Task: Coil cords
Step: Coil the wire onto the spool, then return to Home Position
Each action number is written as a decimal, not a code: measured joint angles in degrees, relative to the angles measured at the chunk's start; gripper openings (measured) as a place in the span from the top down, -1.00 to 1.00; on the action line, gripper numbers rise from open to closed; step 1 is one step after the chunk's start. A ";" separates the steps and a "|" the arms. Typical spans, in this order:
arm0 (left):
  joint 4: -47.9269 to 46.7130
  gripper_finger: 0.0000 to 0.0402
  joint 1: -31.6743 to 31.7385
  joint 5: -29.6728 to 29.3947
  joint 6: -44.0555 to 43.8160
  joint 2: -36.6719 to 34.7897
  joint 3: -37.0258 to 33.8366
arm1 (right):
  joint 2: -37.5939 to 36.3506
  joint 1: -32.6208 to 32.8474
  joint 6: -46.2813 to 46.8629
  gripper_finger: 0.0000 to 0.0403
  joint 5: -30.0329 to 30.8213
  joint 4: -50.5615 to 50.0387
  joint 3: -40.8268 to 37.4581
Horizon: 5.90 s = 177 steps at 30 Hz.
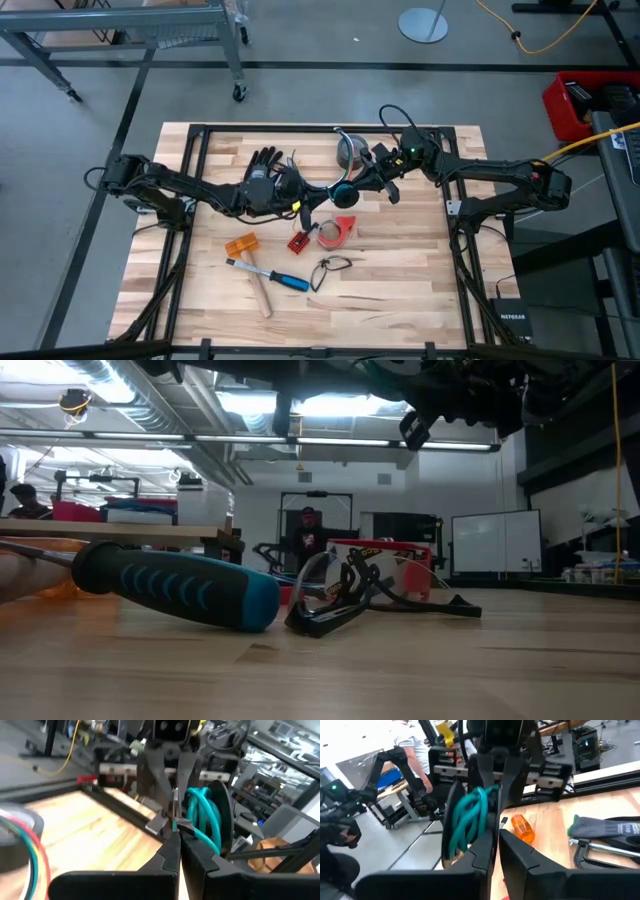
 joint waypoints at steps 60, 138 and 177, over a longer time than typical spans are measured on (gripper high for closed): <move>-36.81 1.00 -7.74 3.29 -79.10 -32.68 -43.47 | -0.44 -22.87 -2.51 0.81 -16.59 -9.63 0.01; -43.68 0.64 -7.87 -2.99 20.00 -86.45 -43.85 | -57.99 -22.87 -4.28 0.82 5.66 -48.92 0.01; -30.94 0.64 -7.85 14.21 32.80 -86.45 -50.12 | -70.79 -22.90 -10.36 0.82 8.46 -70.33 -0.12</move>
